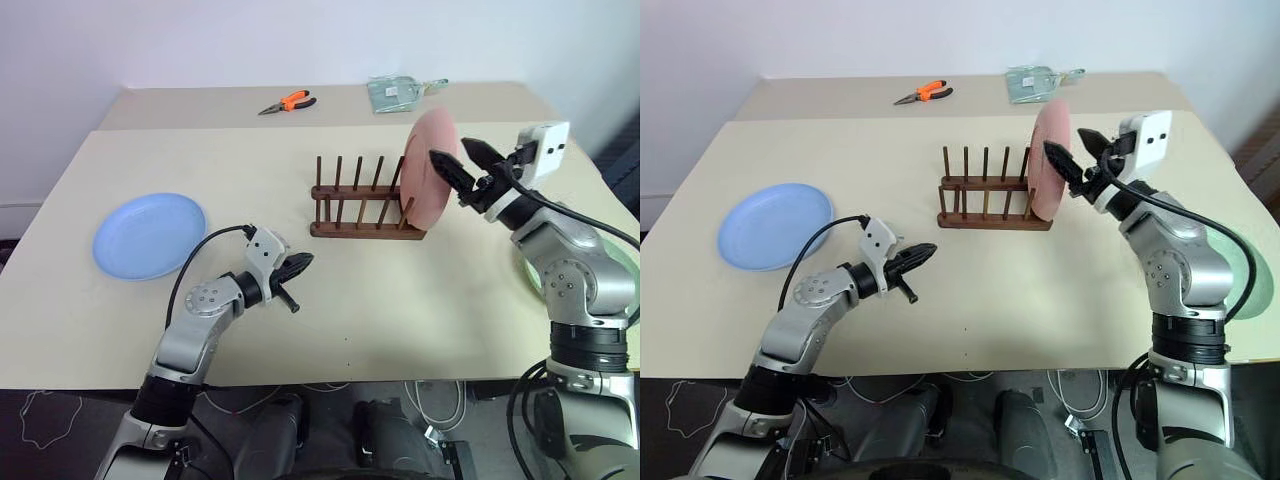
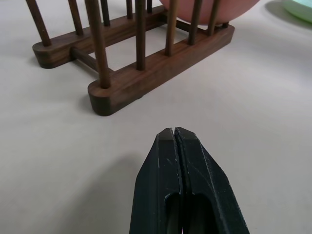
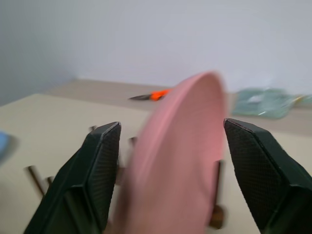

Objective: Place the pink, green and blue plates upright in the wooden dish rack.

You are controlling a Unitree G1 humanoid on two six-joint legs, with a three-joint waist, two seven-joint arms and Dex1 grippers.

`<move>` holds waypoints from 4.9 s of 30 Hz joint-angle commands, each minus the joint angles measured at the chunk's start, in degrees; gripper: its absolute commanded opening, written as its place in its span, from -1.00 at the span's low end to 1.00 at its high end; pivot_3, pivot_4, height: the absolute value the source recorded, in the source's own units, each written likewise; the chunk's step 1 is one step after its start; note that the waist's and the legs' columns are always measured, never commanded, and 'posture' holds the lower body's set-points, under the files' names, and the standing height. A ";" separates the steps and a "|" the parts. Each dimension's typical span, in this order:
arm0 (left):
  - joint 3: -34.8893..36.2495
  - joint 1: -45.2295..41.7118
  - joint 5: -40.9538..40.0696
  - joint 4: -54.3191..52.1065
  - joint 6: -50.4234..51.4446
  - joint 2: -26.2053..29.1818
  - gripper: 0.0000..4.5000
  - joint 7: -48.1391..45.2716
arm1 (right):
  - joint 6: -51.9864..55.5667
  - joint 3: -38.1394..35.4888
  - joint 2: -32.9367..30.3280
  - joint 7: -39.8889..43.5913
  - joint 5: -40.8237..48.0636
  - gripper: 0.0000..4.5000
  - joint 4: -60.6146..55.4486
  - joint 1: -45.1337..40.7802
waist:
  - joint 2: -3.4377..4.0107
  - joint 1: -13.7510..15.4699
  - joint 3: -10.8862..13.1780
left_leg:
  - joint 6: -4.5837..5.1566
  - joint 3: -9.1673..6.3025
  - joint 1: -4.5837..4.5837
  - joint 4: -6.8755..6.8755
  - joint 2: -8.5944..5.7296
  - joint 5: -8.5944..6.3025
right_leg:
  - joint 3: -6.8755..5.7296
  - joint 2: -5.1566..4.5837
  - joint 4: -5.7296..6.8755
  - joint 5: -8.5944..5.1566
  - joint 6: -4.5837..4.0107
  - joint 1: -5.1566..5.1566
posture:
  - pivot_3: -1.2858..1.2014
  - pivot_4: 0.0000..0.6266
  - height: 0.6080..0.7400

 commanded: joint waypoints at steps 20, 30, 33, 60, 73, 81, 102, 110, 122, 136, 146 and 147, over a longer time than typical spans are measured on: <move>-2.82 -5.93 0.18 6.26 -3.81 -2.09 -1.00 -4.92 | 7.58 -0.27 -10.11 -11.58 -24.41 0.74 -4.33 30.18 | 0.11 -0.01 -0.08 | 0.02 0.10 0.02 0.06 0.05 0.01 | 0.03 0.00 0.00 -0.02 -0.03 0.02 | 0.03 -0.52 0.79; -2.06 -4.84 0.25 5.38 -3.97 -1.20 -1.00 -4.29 | 4.18 -0.24 -8.71 -11.05 -26.22 -0.98 -2.20 25.41 | 0.10 -0.11 -0.07 | 0.02 0.10 0.02 0.07 0.04 0.01 | 0.02 0.02 -0.01 -0.02 -0.02 0.04 | 0.03 -0.52 0.79; -1.67 -4.25 0.46 5.29 -4.28 -0.89 -1.00 -3.67 | -1.90 -2.19 -8.07 -9.95 -23.43 -0.98 -6.27 18.30 | 0.13 -0.48 -0.05 | 0.02 0.12 0.04 0.06 0.04 0.01 | 0.04 0.03 0.01 -0.01 -0.01 0.03 | 0.03 -0.52 0.79; 4.93 -2.72 -0.08 6.77 -8.36 1.13 -1.00 1.04 | 10.64 5.11 28.39 -36.47 38.20 -0.98 -17.15 -8.61 | 0.14 -1.65 0.01 | 0.01 0.09 0.01 -0.05 0.00 0.02 | 0.07 0.01 0.16 0.09 0.15 -0.22 | 0.03 -0.52 0.79; 4.54 -1.86 -0.15 5.05 -7.27 0.63 -1.00 1.05 | 8.57 5.39 28.80 -34.31 30.74 -0.98 -7.18 -10.28 | 0.15 -2.03 0.01 | -0.01 0.09 0.01 -0.10 0.02 0.03 | 0.07 0.05 0.22 0.10 0.16 -0.25 | 0.03 -0.52 0.79; 5.20 -1.42 -1.41 4.08 -5.46 0.49 -0.63 0.82 | 5.65 10.91 22.13 -25.46 16.40 0.10 -6.07 -13.58 | 0.16 -2.00 0.02 | -0.01 0.10 0.00 -0.08 0.01 0.03 | 0.07 0.04 0.21 0.10 0.16 -0.26 | 0.03 -0.52 0.79; 34.09 -6.24 -0.18 5.74 0.84 -0.46 1.00 38.99 | -11.11 29.73 5.50 6.61 -17.10 0.99 -8.97 -15.76 | 0.08 -1.99 0.02 | -0.05 0.09 -0.01 -0.09 0.04 0.03 | 0.04 0.08 0.21 0.11 0.19 -0.29 | 0.03 -0.52 0.79; 48.10 -6.03 -0.28 1.30 14.58 -1.07 1.00 56.80 | -18.03 37.81 9.13 11.20 -26.06 0.99 -6.15 -11.73 | -0.27 -1.47 0.00 | -0.16 0.03 0.00 -0.03 0.01 0.06 | -0.02 0.09 0.21 0.13 0.22 -0.36 | 0.03 -0.52 0.79; 59.83 -8.62 -22.76 -0.64 27.79 -10.50 0.41 55.98 | -19.90 37.37 12.38 12.33 -29.05 1.00 -4.67 -9.18 | -0.52 -1.55 -0.08 | -0.43 -0.09 0.12 -0.02 -0.01 0.05 | -0.12 0.09 0.21 0.16 0.26 -0.28 | 0.03 -0.52 0.79; 35.99 -15.95 -20.89 -8.27 23.96 0.28 -0.98 43.12 | -24.18 38.19 11.11 11.46 -36.82 1.00 -3.66 -10.08 | -0.70 -1.58 -0.01 | -0.47 -0.11 0.10 -0.05 -0.04 0.07 | -0.12 0.08 0.19 0.17 0.24 -0.28 | 0.03 -0.52 0.79; 28.16 -23.97 -25.77 -15.17 33.18 2.68 -0.98 39.92 | -32.20 41.05 13.36 8.24 -47.35 1.00 6.01 -14.72 | -0.71 -3.05 0.01 | -0.89 -0.06 0.10 -0.23 -0.01 0.37 | -0.02 0.17 0.30 0.16 0.21 -0.26 | 0.03 -0.52 0.79; 28.10 -23.95 -26.14 -15.48 33.50 2.74 -0.99 39.62 | -32.41 41.04 13.64 7.90 -48.06 0.89 7.10 -15.20 | -0.71 -3.03 0.02 | -0.87 -0.07 0.10 -0.23 0.00 0.43 | -0.02 0.18 0.30 0.16 0.21 -0.27 | 0.03 -0.52 0.79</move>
